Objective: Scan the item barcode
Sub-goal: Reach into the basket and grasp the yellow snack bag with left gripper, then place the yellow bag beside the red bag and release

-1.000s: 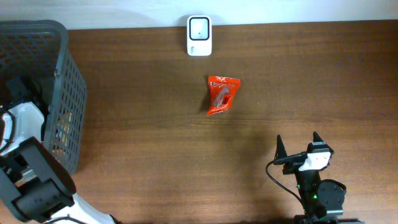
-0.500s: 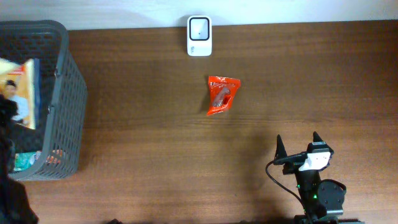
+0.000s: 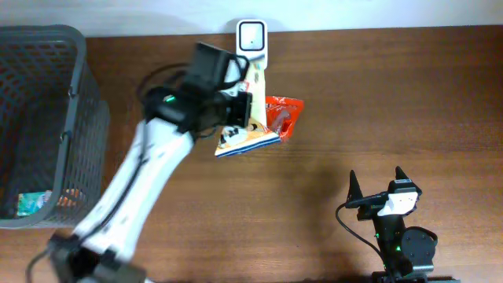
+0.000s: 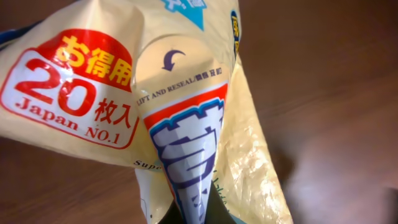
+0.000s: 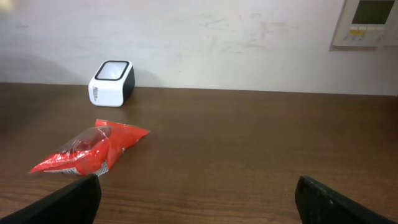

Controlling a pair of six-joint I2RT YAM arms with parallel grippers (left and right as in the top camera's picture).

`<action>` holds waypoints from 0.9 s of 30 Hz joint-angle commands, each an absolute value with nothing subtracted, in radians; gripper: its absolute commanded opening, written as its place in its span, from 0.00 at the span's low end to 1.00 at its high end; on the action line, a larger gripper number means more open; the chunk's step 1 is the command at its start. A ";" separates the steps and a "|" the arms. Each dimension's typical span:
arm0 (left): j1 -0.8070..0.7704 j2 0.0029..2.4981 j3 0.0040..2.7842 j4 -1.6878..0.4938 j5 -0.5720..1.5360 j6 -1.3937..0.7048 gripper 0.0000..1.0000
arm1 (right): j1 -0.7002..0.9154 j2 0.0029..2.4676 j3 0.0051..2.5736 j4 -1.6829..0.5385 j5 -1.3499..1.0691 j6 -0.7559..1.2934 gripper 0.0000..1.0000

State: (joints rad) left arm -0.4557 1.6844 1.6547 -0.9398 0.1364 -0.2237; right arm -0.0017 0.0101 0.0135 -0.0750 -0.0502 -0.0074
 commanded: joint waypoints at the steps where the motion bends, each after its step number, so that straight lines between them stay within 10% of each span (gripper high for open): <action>1: -0.492 1.854 1.657 -0.922 -0.132 -0.199 0.00 | -0.007 0.003 0.006 -0.076 -0.052 -0.007 0.99; 5: -0.496 2.055 1.657 -0.794 -0.327 -0.199 0.00 | -0.007 0.003 0.006 -0.076 -0.052 -0.007 0.99; 18: -0.621 2.131 1.660 -0.648 0.057 -0.162 0.18 | -0.007 0.003 0.006 -0.076 -0.052 -0.007 0.99; 27: -0.529 2.027 2.315 -1.251 -0.335 -0.162 0.99 | -0.007 0.003 0.006 -0.076 -0.052 -0.007 0.99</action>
State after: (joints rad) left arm -0.5869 2.1162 2.1239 -1.0927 -0.1394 -0.1680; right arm -0.0013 0.0101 0.0135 -0.0750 -0.0502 -0.0074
